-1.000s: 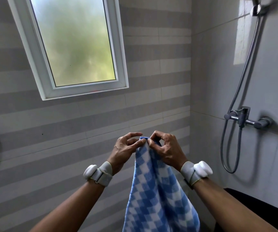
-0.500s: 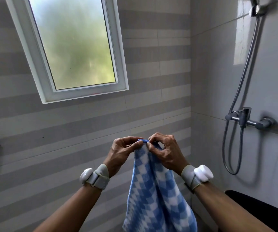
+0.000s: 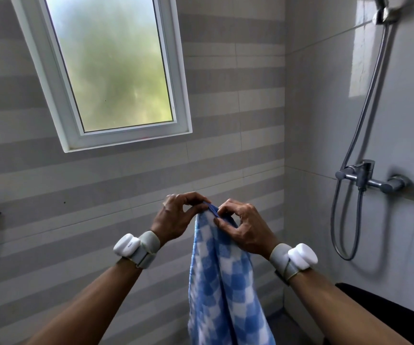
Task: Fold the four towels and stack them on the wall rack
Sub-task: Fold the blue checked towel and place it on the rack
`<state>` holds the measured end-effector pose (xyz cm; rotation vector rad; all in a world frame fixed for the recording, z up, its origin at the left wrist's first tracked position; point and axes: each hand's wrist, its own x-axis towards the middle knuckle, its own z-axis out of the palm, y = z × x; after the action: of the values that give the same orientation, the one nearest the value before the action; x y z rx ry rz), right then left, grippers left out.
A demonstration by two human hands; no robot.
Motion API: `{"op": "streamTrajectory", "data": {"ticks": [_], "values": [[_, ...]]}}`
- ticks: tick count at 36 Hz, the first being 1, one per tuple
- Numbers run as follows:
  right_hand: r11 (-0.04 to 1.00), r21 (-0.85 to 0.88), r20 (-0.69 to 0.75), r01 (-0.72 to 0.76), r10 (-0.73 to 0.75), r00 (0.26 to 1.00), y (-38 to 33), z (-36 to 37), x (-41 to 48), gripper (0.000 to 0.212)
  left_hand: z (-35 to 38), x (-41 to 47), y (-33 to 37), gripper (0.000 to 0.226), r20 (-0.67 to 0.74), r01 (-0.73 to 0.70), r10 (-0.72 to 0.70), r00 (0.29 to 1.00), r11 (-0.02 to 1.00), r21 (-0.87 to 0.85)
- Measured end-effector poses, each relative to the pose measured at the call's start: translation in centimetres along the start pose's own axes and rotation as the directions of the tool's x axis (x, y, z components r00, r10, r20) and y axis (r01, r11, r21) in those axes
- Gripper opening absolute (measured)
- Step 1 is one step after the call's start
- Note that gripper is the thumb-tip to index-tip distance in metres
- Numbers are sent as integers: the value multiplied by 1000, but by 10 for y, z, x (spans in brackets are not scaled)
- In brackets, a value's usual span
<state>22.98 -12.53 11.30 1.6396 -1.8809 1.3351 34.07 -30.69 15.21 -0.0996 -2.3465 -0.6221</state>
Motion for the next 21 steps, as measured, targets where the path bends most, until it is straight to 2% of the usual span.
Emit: {"op": "streamTrajectory", "data": {"ticks": [3, 6, 11, 13, 15, 18, 21], "values": [[999, -21, 52, -29, 30, 998, 4, 3, -2, 11, -7, 9, -3, 19, 18, -30, 29, 999, 998, 61], [996, -72, 126, -44, 53, 991, 10, 7, -5, 20, -18, 21, -5, 7, -15, -34, 35, 999, 997, 67], [988, -84, 65, -127, 132, 989, 18, -7, -8, 16, -44, 38, -20, 11, -133, 53, -50, 990, 998, 22], [980, -112, 126, -163, 177, 976, 21, -6, -13, 18, -57, 44, -24, 19, -190, 77, -73, 979, 997, 14], [977, -120, 172, -178, 197, 965, 22, -1, -16, 19, -64, 49, -27, 16, -196, 78, -72, 978, 997, 23], [971, -138, 118, -195, 211, 970, 24, 3, -14, 17, -66, 54, -25, 7, -199, 62, -56, 978, 998, 25], [966, -139, 65, -218, 228, 971, 27, 9, -15, 33, -72, 62, -20, 8, -215, 44, -34, 976, 998, 43]]}}
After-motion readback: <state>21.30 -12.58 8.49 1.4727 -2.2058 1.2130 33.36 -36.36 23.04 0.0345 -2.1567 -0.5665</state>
